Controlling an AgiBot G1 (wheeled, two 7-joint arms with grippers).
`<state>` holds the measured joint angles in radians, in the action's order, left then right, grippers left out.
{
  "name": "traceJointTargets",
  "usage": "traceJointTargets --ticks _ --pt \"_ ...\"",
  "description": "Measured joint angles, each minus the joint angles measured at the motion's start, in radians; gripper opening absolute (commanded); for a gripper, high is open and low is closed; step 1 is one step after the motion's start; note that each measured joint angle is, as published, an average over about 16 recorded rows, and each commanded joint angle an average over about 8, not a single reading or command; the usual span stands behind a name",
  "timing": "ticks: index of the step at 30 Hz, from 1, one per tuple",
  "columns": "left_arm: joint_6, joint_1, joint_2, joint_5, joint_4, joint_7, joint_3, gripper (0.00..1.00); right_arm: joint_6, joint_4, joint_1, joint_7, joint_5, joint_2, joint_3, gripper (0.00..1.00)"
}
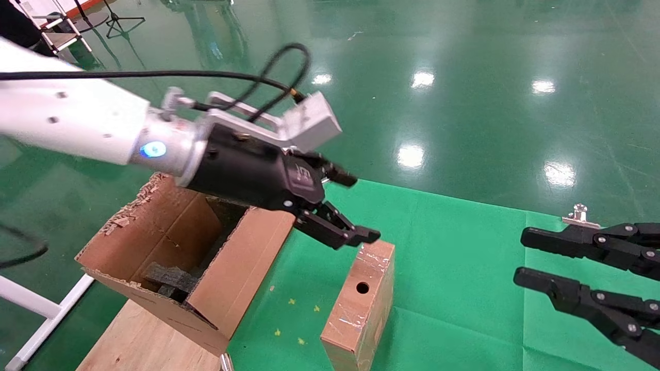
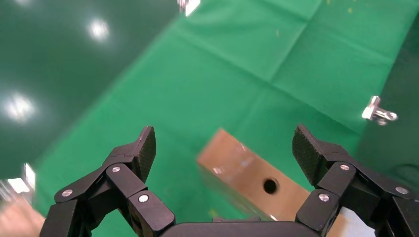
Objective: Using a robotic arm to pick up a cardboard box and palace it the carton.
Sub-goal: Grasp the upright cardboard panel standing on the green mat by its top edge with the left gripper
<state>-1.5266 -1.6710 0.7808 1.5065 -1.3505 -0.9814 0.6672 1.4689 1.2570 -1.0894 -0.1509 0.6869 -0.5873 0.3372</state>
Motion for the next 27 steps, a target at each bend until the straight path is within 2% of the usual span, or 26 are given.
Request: traceJointTargets --ticks 6,11,18,27 --pt "-0.040 -0.114 0.077 0.077 -0.003 -0.243 0.144 1.00 0.000 0.000 0.000 0.000 0.000 0.000 0.000 0.00" --pt "-0.044 -0.181 0.125 0.092 -0.006 -0.388 0.259 1.00 0.000 0.000 0.000 0.000 0.000 0.000 0.000 0.00" --pt "-0.036 -0.236 0.178 0.060 -0.008 -0.525 0.391 1.00 0.000 0.000 0.000 0.000 0.000 0.000 0.000 0.00" --pt "-0.025 -0.264 0.244 0.045 -0.008 -0.651 0.532 1.00 0.000 0.000 0.000 0.000 0.000 0.000 0.000 0.00"
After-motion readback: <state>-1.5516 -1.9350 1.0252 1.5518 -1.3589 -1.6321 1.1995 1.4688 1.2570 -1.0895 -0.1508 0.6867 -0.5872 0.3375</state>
